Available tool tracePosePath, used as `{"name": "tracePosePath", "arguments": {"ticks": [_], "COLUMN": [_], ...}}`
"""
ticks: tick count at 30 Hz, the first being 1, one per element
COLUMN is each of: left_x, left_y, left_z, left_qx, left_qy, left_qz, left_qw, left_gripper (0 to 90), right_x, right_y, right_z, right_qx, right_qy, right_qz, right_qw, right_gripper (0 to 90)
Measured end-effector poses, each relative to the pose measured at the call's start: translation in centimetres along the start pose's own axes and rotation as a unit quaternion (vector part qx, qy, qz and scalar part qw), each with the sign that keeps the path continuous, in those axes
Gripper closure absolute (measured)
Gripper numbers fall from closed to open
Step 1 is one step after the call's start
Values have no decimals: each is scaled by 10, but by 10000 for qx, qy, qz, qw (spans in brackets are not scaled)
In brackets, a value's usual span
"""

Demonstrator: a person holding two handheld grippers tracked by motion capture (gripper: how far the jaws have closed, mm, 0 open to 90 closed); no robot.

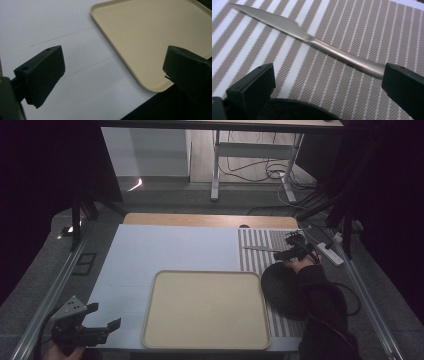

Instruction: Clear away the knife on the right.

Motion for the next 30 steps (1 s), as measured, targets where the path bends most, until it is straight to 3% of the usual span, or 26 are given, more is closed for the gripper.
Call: {"name": "tracePosePath", "arguments": {"ticks": [2,3,4,5,6,7,13,15,21,27,28,30], "left_x": [0,0,0,0,0,0,0,0,0,0,0,0], "left_y": [0,0,0,0,0,0,0,0,0,0,0,0], "left_z": [0,0,0,0,0,0,0,0,0,1,1,0], "left_qx": [-1,-1,-1,0,0,-4,-5,11,16,32,30,31], "left_qy": [1,1,0,2,1,0,-1,4,4,12,12,13], "left_qz": [-2,-4,-2,-2,-2,-2,-8,-21,-24,-28,-27,-22], "left_qw": [10000,10000,10000,10000,10000,10000,10000,10000,10000,10000,10000,10000], "left_gripper": [38,38,39,38,38,38,38,38,39,39,38,39], "right_x": [-1,-1,-2,-2,-2,-2,3,3,14,25,30,31], "right_y": [3,3,4,6,6,7,10,11,15,18,17,15], "right_z": [6,6,9,14,14,16,31,34,45,46,47,48], "right_qx": [-78,-78,-86,-48,-48,-18,75,74,235,173,95,77], "right_qy": [-27,-27,-35,37,37,73,147,126,43,-151,-282,-269], "right_qz": [8,8,15,22,22,-12,-237,-259,19,13,-155,-168], "right_qw": [10000,10000,10000,10000,10000,10000,9996,9996,9997,9997,9994,9995], "right_gripper": [170,170,244,407,407,509,900,900,900,884,885,900]}}
Point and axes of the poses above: each handheld gripper's, and its own axes: x roughly forward along the jaws, y roughly out of its top, z roughly to its right, the point moved 3 cm from there along x, roughly forward along the jaws, and after that the axes turned 10 degrees about y, right-handed, at the moved point
